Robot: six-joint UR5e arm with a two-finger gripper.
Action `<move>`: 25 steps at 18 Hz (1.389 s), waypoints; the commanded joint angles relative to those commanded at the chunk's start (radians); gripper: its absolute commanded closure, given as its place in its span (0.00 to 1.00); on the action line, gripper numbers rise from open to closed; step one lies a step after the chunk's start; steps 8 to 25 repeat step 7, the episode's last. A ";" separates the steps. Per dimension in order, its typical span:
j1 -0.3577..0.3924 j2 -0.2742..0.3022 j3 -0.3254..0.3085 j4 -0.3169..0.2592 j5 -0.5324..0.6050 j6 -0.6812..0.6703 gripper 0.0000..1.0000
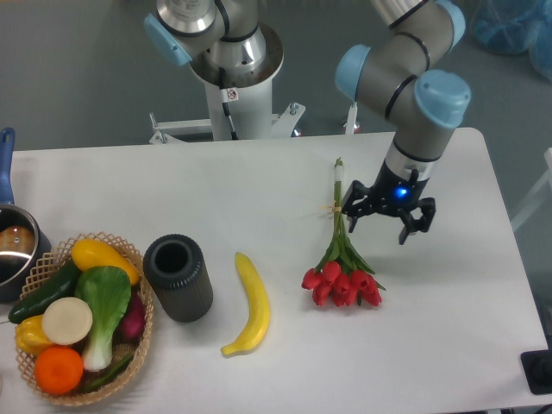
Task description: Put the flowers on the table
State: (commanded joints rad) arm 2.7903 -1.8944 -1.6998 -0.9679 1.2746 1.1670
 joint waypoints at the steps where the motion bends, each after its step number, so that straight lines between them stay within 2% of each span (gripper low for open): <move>1: -0.002 -0.002 0.005 0.003 0.011 0.028 0.00; 5: 0.002 -0.002 0.023 0.005 0.020 0.097 0.00; 25: 0.000 -0.002 0.023 0.006 0.020 0.097 0.00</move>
